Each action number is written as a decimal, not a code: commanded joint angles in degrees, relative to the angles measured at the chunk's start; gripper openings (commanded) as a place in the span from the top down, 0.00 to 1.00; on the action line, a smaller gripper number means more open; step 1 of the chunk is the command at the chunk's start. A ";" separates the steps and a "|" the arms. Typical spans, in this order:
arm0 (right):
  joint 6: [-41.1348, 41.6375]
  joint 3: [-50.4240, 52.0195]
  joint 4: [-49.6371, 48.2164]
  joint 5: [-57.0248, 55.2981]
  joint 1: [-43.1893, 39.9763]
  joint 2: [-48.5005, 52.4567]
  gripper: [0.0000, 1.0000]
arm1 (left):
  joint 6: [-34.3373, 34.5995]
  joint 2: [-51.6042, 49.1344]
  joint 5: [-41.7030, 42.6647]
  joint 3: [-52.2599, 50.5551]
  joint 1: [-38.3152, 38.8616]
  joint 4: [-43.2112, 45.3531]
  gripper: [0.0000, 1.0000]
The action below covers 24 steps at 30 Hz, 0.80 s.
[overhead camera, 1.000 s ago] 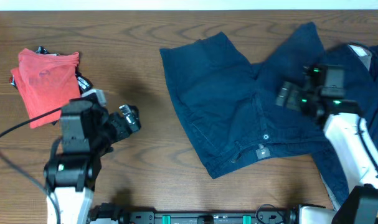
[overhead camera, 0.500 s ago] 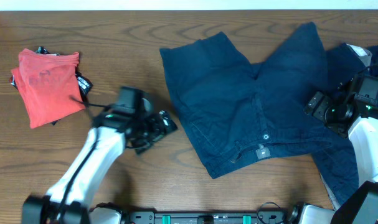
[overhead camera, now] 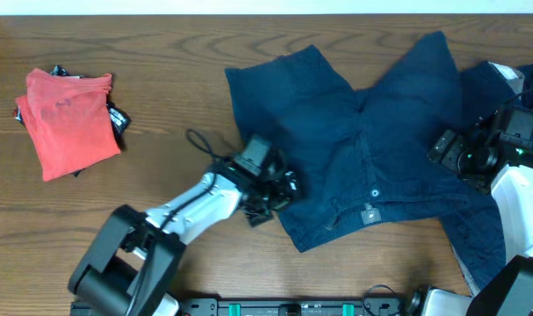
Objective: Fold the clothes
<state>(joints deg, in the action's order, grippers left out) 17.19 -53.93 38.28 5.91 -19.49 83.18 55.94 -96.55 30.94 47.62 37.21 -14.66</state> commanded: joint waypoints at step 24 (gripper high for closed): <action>-0.59 -0.39 1.44 1.51 -0.37 -0.57 0.01 | -28.46 -2.62 -5.18 2.73 -24.52 -17.64 0.94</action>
<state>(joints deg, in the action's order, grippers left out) 17.19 -53.93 39.51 6.24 -19.49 83.18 38.48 -98.76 30.68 48.31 20.34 -30.61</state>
